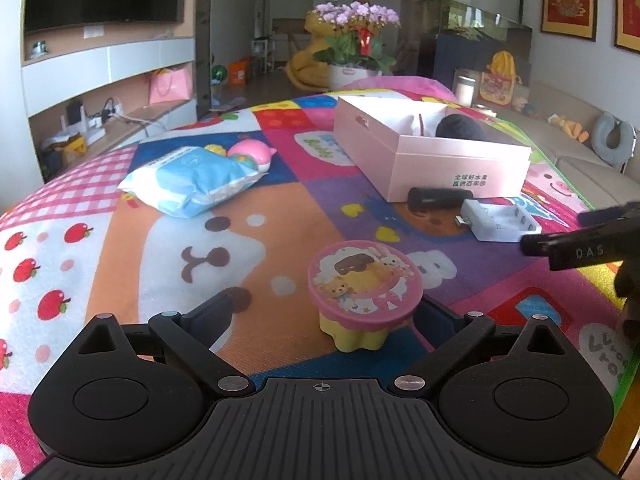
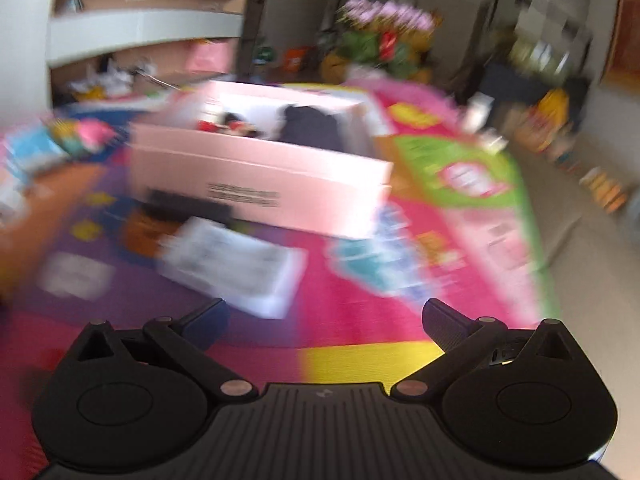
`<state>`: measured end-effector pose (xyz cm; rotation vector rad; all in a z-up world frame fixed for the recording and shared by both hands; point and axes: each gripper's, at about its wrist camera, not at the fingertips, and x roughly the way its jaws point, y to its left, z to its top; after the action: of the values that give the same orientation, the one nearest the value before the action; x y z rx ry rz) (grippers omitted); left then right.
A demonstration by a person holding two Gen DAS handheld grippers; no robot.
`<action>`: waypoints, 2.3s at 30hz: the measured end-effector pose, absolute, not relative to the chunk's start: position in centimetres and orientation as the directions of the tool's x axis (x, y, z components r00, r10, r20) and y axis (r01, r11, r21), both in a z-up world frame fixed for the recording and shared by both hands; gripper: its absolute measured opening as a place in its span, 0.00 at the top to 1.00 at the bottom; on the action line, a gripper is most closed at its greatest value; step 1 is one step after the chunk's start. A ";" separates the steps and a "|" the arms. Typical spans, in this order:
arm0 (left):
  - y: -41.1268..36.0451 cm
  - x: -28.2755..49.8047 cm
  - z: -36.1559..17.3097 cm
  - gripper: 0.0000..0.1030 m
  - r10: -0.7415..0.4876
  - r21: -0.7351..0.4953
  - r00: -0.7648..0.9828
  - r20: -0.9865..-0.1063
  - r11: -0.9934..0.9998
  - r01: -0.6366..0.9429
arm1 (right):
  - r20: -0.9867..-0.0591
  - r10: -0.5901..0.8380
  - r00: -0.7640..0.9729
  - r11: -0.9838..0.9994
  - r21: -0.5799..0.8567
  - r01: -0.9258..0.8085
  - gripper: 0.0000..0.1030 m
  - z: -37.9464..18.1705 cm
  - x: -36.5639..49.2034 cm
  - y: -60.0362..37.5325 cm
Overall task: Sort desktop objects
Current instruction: 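Grasp the white battery charger with the right tool while the left tool holds the figurine, then lift the figurine and charger and drop both into the pink box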
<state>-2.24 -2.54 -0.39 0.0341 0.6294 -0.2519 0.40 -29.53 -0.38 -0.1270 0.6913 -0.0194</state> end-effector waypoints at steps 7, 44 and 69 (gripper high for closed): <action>-2.4 -2.3 -0.4 0.03 -0.219 -0.049 0.781 -0.584 0.971 0.236 | -0.687 -0.033 0.726 0.996 0.034 0.077 0.00 -1.1 3.6 -27.0; -4.3 -2.9 0.1 0.21 -0.257 -0.009 0.792 -0.553 0.953 0.303 | -0.653 0.195 0.731 0.969 0.013 -0.247 0.00 -1.8 -3.7 -28.4; -5.7 -3.0 6.7 0.41 -0.370 0.012 0.793 -0.485 0.903 0.429 | -0.500 0.192 0.844 0.965 -0.059 -0.254 0.12 6.4 -5.8 -30.5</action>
<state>-3.03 -5.67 6.68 0.1235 0.4949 -0.4307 -5.84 -30.54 6.37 -0.1245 0.5145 0.2357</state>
